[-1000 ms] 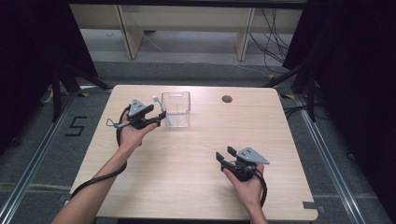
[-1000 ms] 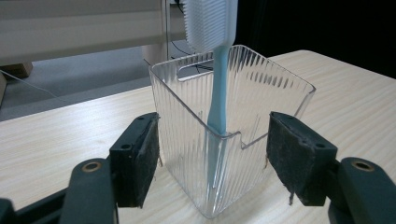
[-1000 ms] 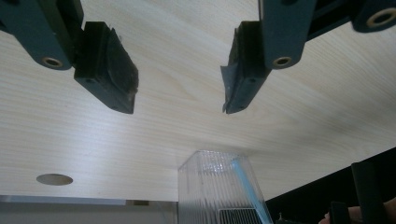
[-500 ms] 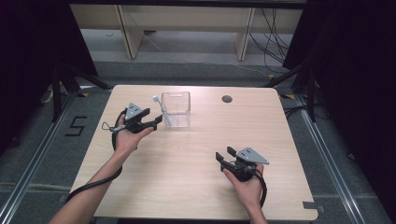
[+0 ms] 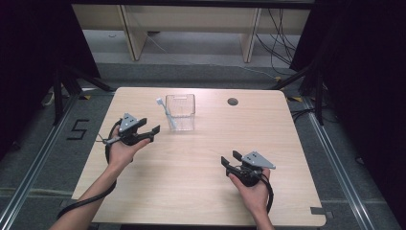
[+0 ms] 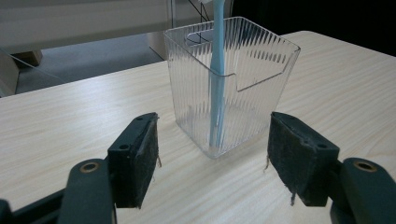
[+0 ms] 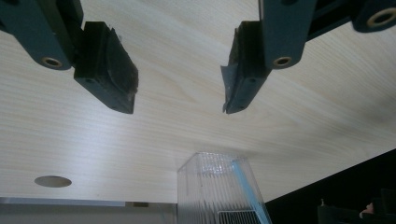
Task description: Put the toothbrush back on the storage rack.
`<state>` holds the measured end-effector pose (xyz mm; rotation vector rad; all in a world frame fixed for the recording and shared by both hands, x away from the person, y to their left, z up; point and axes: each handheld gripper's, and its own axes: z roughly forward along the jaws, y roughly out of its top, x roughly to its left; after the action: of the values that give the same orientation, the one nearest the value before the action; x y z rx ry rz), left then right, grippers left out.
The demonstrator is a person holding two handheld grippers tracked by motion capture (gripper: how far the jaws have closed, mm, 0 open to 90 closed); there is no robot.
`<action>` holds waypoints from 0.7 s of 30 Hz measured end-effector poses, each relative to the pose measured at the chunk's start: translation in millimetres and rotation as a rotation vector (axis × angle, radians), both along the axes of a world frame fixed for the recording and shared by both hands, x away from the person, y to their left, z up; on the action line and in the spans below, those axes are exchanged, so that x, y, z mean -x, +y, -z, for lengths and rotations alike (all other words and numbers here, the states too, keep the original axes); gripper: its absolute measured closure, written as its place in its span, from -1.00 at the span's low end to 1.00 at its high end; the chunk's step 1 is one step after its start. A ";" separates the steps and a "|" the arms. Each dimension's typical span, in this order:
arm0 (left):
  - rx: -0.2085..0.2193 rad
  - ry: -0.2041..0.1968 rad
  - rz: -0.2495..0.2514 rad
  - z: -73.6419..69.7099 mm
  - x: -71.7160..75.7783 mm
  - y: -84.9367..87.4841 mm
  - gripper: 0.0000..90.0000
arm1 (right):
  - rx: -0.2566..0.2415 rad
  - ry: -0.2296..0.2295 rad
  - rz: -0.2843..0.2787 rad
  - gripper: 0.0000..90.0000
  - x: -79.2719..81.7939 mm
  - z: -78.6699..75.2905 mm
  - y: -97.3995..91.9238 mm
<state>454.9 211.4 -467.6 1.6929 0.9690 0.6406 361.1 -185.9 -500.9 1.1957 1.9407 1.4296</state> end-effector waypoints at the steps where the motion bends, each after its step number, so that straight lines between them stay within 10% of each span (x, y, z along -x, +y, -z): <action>1: -0.003 -0.005 0.001 0.2 1.6 1.5 -0.26 | -0.013 0.015 0.004 -0.01 0.7 -0.2 0.7; 21: -0.016 -0.029 0.008 14.1 47.1 22.9 -0.27 | -0.005 0.005 0.008 -0.01 0.3 0.6 0.3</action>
<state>407.8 234.2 -481.7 1.6967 0.9385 0.6673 360.8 -185.7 -501.6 1.2086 1.9344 1.4290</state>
